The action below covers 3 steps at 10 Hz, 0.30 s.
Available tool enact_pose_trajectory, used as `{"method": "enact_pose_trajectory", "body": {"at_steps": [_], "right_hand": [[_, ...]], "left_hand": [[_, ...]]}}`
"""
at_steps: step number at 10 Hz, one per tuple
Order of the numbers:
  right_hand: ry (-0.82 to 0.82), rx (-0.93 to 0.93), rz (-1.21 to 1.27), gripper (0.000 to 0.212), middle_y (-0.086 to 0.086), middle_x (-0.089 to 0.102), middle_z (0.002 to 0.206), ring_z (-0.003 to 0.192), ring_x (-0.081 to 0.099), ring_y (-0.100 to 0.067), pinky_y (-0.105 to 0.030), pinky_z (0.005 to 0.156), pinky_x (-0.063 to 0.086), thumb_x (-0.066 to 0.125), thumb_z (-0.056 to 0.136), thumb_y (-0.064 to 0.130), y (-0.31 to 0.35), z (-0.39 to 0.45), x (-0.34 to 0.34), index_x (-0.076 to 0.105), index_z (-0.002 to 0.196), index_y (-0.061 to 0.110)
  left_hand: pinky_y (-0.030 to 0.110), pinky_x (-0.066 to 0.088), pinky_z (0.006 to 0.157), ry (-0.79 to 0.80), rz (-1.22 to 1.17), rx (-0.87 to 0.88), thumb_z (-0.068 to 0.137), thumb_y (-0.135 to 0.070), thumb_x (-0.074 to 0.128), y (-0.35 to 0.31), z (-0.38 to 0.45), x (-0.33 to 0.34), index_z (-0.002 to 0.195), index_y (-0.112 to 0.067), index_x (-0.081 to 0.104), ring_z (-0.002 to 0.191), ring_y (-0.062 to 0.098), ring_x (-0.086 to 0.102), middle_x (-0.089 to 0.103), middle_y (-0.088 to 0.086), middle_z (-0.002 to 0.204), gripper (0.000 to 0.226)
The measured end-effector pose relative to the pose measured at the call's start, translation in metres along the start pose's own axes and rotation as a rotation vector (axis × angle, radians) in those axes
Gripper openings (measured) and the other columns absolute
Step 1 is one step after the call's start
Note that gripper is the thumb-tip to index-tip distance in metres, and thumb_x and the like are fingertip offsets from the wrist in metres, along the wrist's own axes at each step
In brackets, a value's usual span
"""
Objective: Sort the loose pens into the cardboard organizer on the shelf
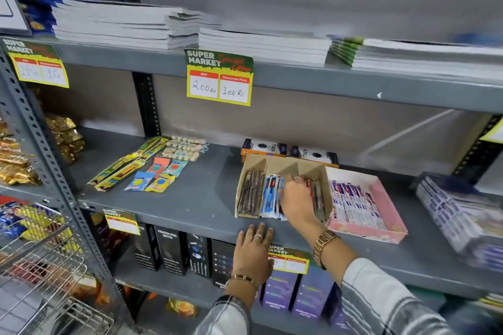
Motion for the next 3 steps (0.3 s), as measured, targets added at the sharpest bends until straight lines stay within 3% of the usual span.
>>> {"method": "enact_pose_trajectory", "body": {"at_steps": [1,2,3], "right_hand": [[-0.072,-0.086,-0.091,0.045,-0.018,0.052,0.136,0.127,0.049,-0.031,-0.039,0.108,0.043,0.049,0.092,0.000,-0.002,-0.011,-0.017,0.042,0.137,0.004],[-0.171,-0.126,-0.180,0.057,-0.016,0.033,0.153,0.143,0.029,-0.032,-0.046,0.120,0.018,0.055,0.092,0.009,-0.015,-0.030,-0.046,0.033,0.145,0.006],[-0.284,-0.103,-0.217,0.070,-0.016,0.038,0.151,0.140,0.035,-0.034,-0.050,0.116,0.025,0.071,0.081,0.015,-0.026,-0.039,-0.066,0.038,0.143,0.007]], "left_hand": [[0.042,0.007,0.119,0.015,0.009,-0.003,0.098,-0.031,0.045,-0.002,-0.003,-0.007,0.152,-0.013,0.007,0.147,0.026,0.007,0.008,0.006,0.161,0.068],[0.042,0.013,0.119,-0.071,0.009,-0.016,0.096,-0.027,0.047,-0.011,-0.010,-0.032,0.149,-0.009,0.013,0.146,0.026,0.012,0.016,0.008,0.159,0.065],[0.041,0.014,0.119,-0.135,-0.014,0.004,0.097,-0.027,0.044,-0.023,-0.015,-0.051,0.149,-0.010,0.015,0.146,0.025,0.013,0.018,0.008,0.158,0.062]]}}
Point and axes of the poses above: each hand's wrist, its own z-axis towards the middle knuckle, its own x-axis out of the palm, y = z × x, the point moved 8 cm from there along z, towards the middle knuckle
